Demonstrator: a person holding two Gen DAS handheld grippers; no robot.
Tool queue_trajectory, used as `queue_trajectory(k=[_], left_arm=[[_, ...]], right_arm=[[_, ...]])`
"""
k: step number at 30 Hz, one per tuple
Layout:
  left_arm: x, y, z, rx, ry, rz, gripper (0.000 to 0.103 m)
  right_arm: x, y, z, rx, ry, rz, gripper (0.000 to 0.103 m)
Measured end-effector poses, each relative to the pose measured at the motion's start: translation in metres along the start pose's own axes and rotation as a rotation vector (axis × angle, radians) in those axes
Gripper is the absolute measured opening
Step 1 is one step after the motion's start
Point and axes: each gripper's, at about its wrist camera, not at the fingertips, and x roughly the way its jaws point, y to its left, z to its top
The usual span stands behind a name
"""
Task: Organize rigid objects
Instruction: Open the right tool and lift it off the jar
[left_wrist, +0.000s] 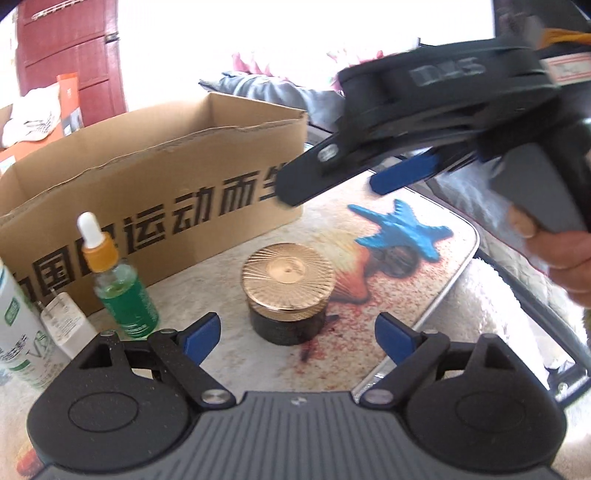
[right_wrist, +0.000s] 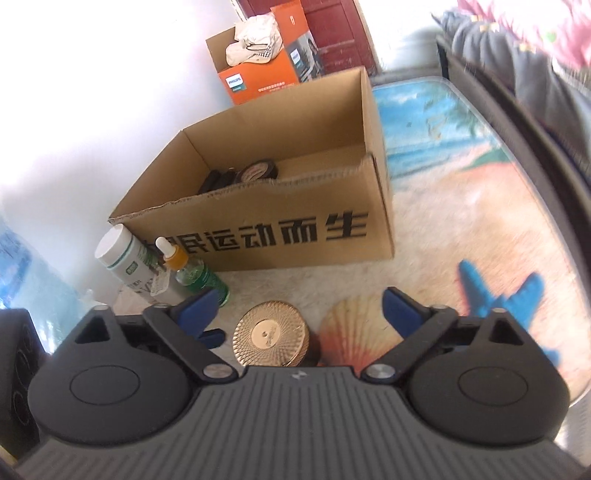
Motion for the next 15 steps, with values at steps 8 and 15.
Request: queue_trajectory(k=[8,15], left_arm=[[-0.008,0.007,-0.002,-0.011,-0.029,-0.010,0.093],[-0.009,0.021,-0.001,-0.093,-0.001,-0.077,0.097]], right_arm=[[-0.014,0.028,0.002,-0.253,-0.030,-0.220,0.102],[-0.026,0.029,0.006,-0.294,-0.099,-0.253,0.102]])
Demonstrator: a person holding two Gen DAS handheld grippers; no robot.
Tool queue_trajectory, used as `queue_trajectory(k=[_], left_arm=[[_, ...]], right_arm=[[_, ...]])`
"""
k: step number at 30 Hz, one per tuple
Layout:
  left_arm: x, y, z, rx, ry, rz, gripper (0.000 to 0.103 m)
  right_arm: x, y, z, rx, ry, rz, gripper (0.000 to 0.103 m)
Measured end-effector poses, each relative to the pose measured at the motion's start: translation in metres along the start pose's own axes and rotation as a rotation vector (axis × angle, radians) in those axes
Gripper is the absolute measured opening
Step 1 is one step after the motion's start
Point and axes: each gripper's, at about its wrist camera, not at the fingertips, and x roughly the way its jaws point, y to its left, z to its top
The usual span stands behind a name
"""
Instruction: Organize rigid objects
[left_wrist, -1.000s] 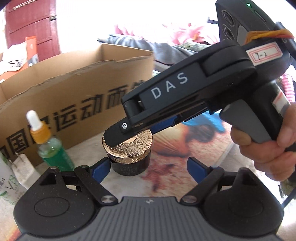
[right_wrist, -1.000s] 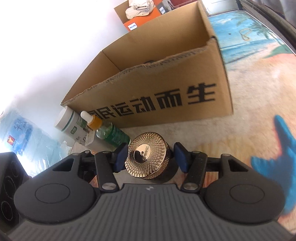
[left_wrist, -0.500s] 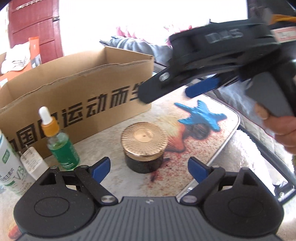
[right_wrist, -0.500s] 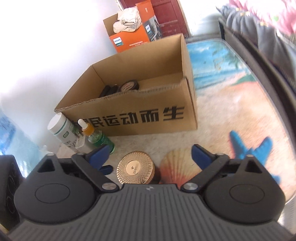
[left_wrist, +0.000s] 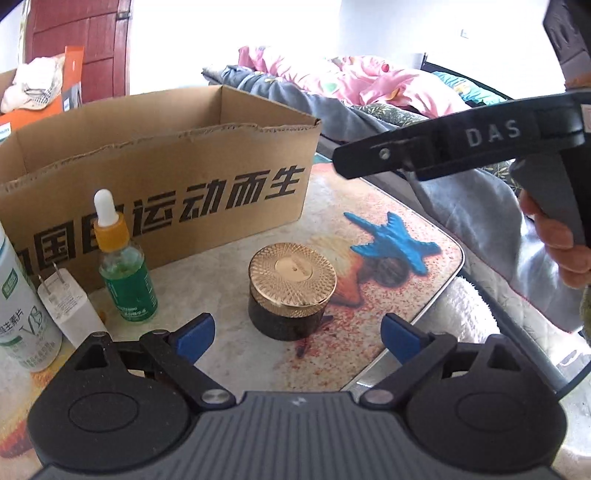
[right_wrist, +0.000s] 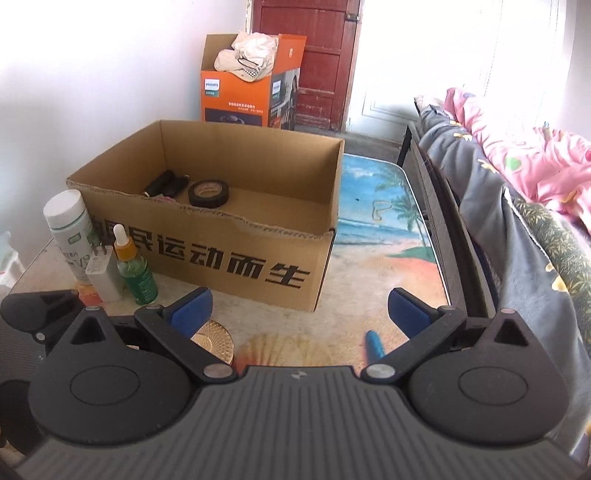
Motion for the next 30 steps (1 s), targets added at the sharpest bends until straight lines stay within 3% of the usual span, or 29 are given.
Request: queue_trajectory(k=[3,7,11,16,20,25,30], left_arm=[[0.000,0.000,-0.002,0.019,0.000,0.029,0.097],[-0.001,0.010,-0.004,-0.032,-0.024,-0.019,0.097],[0.000,0.009,-0.003,-0.015,-0.031,-0.038,0.097],[0.009,0.003,-0.002,0.011,-0.023,-0.044,0.097],[0.019,-0.001,0.000,0.042,-0.002,0.002,0.097],[0.026,-0.007,0.004,0.100,-0.013,0.039,0.091],[0.035,-0.013,0.007,0.146,-0.006,0.069,0.084]], right_arm=[[-0.002,0.002,-0.001,-0.029,-0.002,0.045,0.102],[-0.001,0.005,-0.006,-0.025,-0.007,0.117,0.102],[0.003,0.000,-0.011,0.071,-0.011,0.198,0.102],[0.015,-0.004,-0.022,0.176,0.004,0.239,0.102],[0.029,-0.012,-0.031,0.298,0.044,0.334,0.102],[0.047,-0.016,-0.041,0.403,0.084,0.391,0.101],[0.062,-0.016,-0.049,0.467,0.128,0.410,0.089]])
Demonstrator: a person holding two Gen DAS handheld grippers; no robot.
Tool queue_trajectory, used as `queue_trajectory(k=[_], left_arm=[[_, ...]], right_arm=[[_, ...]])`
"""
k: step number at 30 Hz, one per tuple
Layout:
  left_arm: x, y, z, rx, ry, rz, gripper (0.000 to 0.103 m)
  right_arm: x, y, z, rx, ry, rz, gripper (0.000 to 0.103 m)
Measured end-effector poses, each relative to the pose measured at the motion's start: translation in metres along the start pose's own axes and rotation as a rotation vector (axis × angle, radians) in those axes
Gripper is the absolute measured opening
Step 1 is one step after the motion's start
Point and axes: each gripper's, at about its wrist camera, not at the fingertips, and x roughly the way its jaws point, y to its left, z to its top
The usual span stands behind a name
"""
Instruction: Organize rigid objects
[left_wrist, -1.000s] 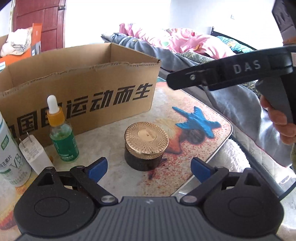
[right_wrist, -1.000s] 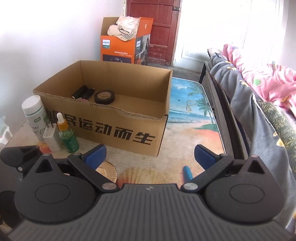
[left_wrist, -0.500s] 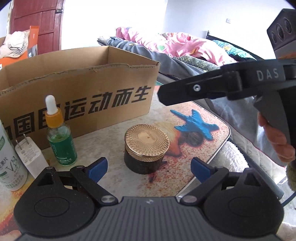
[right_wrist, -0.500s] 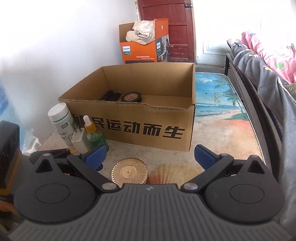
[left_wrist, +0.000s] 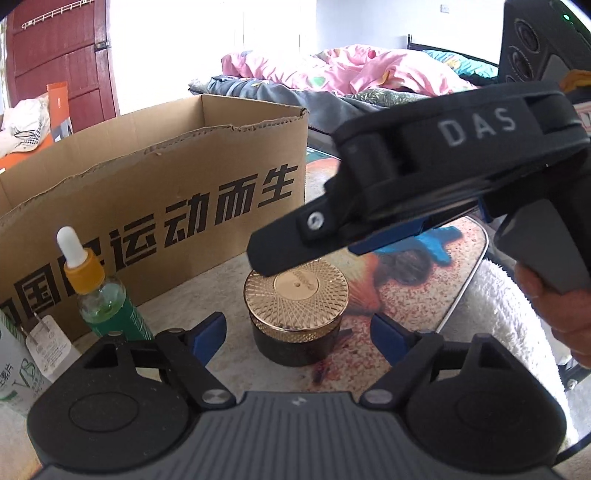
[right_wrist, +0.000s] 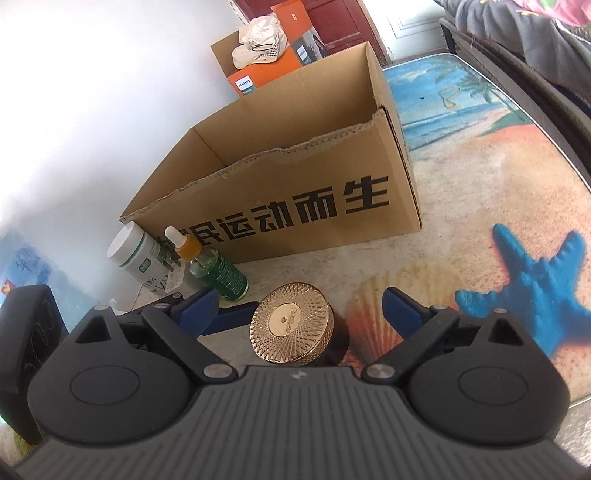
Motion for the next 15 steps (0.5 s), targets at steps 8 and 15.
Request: queue_trajectory(k=[8,15], left_arm=[[0.014,-0.003,0.003,0.008,0.038,0.011,0.071],[0.020,-0.005,0.007,-0.001,0.045,0.021,0.062]], right_arm=[[0.014,-0.011,-0.004,0.077,0.054,0.022,0.063],[0.018,-0.021,-0.005,0.157,0.066,0.067,0.056]])
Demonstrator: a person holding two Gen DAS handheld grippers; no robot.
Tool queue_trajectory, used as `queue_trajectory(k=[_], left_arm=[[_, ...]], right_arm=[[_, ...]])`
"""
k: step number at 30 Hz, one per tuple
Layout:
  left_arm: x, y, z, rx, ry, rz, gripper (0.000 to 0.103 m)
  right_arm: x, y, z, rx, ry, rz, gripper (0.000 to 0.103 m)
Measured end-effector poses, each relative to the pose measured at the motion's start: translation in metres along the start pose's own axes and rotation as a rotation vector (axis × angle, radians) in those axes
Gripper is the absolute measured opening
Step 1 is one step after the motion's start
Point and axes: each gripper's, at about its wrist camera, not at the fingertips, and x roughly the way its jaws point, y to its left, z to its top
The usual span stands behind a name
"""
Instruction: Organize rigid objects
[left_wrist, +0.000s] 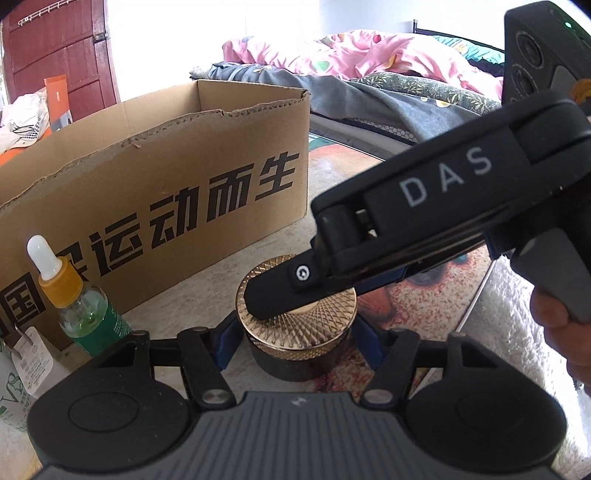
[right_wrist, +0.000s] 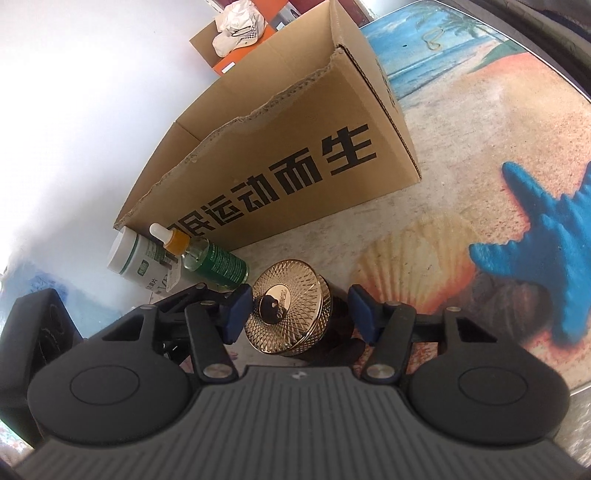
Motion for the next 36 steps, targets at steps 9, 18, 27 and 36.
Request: queue_trajectory(k=[9,18,27,36], left_arm=[[-0.006,0.003,0.004,-0.039,-0.003,0.002,0.057],[-0.008,0.001,0.006,-0.045,0.002,0.000,0.057],[-0.018,0.003,0.005,-0.049,-0.017,0.009,0.057],[-0.056,0.006,0.017,-0.037,-0.096,0.068,0.057]], right_arm=[[-0.005,-0.002,0.001,0.030,-0.007,-0.002,0.051],[-0.013,0.000,-0.003,0.036,-0.019,-0.019,0.047],[-0.023,0.010,-0.005,0.018,-0.035,-0.020,0.046],[-0.046,0.049,0.006,-0.070,-0.096,-0.001,0.046]])
